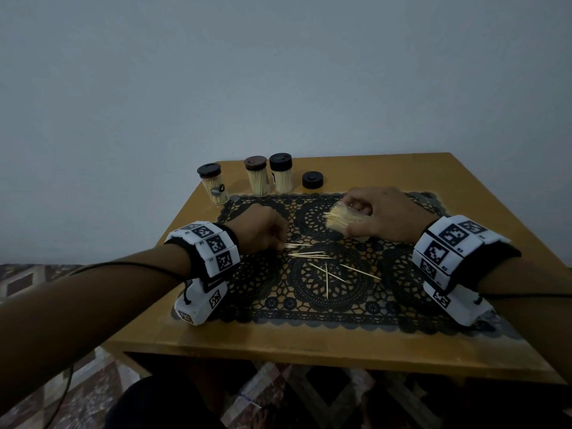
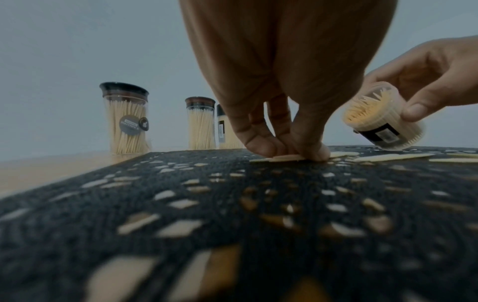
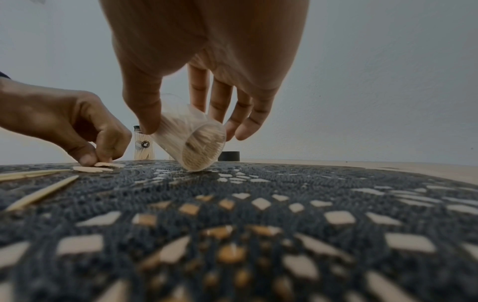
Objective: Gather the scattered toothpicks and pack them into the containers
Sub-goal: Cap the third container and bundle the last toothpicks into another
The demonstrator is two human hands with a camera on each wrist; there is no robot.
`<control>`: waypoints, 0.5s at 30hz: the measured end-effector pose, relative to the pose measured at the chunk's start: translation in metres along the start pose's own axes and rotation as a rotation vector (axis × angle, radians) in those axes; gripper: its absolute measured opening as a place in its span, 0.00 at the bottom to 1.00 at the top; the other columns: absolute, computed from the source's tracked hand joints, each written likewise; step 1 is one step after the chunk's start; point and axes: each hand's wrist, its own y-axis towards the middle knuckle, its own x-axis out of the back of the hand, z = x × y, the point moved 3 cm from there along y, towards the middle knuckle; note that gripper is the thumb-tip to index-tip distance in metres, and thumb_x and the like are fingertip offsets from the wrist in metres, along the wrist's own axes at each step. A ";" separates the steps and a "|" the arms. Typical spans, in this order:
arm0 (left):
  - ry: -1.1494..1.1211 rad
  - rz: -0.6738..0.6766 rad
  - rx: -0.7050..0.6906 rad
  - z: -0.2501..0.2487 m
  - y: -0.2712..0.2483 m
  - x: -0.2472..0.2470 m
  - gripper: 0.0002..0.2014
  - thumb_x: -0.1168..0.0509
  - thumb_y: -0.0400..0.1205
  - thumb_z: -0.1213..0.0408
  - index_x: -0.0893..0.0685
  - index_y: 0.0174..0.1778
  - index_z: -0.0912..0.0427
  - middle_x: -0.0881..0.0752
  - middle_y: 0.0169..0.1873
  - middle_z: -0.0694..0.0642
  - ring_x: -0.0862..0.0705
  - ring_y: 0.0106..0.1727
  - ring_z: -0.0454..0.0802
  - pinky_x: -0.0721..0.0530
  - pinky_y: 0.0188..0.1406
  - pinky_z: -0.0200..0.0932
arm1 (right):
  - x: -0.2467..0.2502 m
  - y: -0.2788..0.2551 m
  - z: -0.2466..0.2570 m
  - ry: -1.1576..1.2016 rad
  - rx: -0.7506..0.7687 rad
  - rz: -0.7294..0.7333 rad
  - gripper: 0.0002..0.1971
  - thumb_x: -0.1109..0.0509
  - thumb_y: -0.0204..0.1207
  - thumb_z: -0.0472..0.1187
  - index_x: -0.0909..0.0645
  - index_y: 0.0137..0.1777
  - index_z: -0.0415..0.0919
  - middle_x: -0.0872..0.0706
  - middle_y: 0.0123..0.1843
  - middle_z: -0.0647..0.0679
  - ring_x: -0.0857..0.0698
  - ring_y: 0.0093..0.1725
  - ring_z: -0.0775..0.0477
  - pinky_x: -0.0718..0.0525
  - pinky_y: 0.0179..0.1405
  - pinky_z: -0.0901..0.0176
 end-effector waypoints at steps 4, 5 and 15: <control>0.053 -0.005 -0.026 -0.002 0.003 0.000 0.01 0.29 0.78 0.67 0.12 0.42 0.60 0.14 0.42 0.50 0.20 0.42 0.43 0.28 0.39 0.29 | 0.000 0.001 -0.001 0.004 0.002 0.000 0.22 0.17 0.66 0.47 0.16 0.59 0.43 0.14 0.51 0.50 0.17 0.47 0.51 0.20 0.45 0.59; 0.100 0.000 -0.045 -0.003 0.003 -0.001 0.02 0.30 0.80 0.66 0.14 0.42 0.59 0.17 0.42 0.49 0.19 0.44 0.46 0.28 0.42 0.33 | -0.001 0.001 -0.001 0.002 0.003 0.002 0.23 0.17 0.66 0.47 0.16 0.60 0.43 0.14 0.51 0.50 0.17 0.47 0.51 0.21 0.45 0.60; 0.381 0.147 0.004 -0.013 0.002 -0.014 0.13 0.50 0.89 0.59 0.27 0.60 0.64 0.24 0.56 0.60 0.30 0.49 0.51 0.33 0.53 0.43 | 0.000 0.000 0.000 0.019 0.003 0.009 0.22 0.17 0.66 0.46 0.16 0.59 0.45 0.15 0.50 0.52 0.18 0.47 0.53 0.24 0.40 0.68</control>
